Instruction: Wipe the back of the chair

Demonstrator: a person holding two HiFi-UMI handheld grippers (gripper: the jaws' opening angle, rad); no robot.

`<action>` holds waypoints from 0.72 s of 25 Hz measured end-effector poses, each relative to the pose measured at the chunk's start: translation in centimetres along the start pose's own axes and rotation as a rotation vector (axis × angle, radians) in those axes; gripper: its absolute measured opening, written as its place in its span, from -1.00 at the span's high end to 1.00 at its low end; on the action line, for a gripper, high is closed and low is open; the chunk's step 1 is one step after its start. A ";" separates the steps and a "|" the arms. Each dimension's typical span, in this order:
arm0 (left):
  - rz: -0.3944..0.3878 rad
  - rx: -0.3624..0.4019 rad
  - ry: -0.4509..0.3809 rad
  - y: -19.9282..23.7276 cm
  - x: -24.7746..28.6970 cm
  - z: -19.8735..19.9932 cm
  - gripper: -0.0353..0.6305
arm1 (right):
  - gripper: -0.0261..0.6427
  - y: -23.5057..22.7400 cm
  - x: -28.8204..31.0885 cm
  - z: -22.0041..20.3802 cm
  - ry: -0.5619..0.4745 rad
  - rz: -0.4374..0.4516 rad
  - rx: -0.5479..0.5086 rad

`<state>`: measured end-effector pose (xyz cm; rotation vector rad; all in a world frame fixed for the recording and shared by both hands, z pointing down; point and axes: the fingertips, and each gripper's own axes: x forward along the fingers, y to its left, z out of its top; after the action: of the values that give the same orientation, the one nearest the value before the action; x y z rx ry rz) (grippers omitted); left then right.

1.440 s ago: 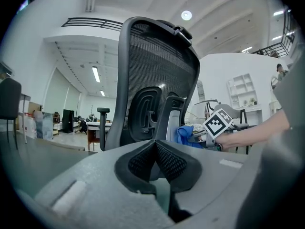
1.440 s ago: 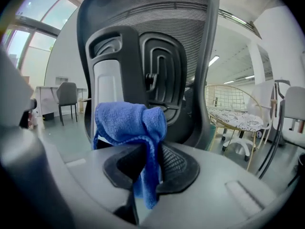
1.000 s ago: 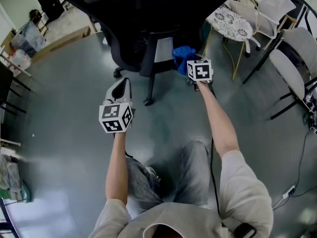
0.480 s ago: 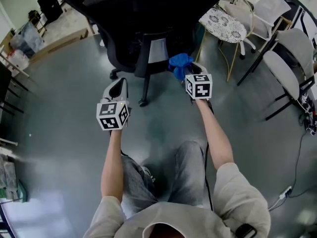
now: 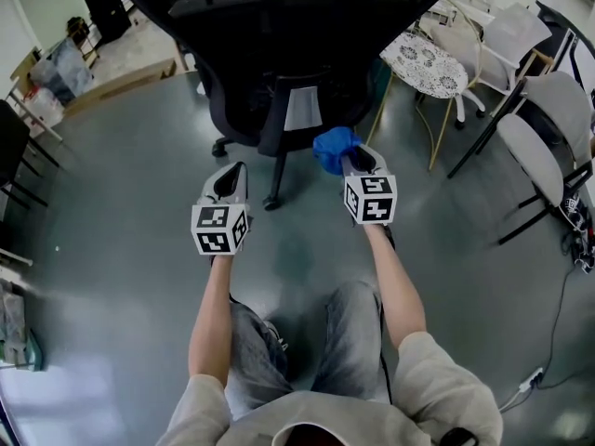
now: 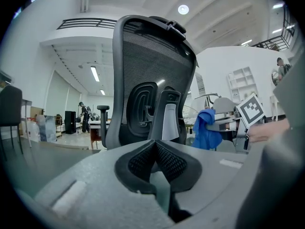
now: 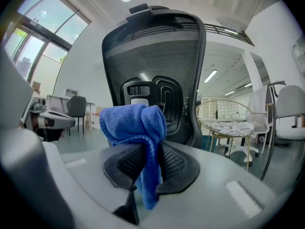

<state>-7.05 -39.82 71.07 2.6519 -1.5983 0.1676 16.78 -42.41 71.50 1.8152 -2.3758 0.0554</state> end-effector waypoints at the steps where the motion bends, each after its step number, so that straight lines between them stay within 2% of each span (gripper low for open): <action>1: 0.000 0.016 0.006 0.1 -0.1 -0.4 0.88 | 0.72 0.3 0.1 0.0 -0.008 0.002 0.002; 4: 0.005 0.043 0.017 0.9 -0.6 -1.8 0.88 | 0.72 1.3 0.6 0.4 -0.029 0.015 -0.006; 8: 0.039 -0.013 -0.004 3.0 -1.3 -1.3 0.88 | 0.72 2.6 1.1 2.0 -0.040 0.024 -0.005; 12: 0.016 0.056 0.007 2.6 -1.6 3.4 0.88 | 0.72 3.5 0.2 5.3 -0.030 0.018 0.011; 18: 0.017 0.006 -0.008 3.9 -3.6 13.3 0.88 | 0.72 5.0 -2.4 14.5 -0.014 0.014 -0.037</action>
<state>-11.18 -39.64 57.35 2.6478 -1.6254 0.1628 11.19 -40.59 57.14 1.7885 -2.3823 0.0001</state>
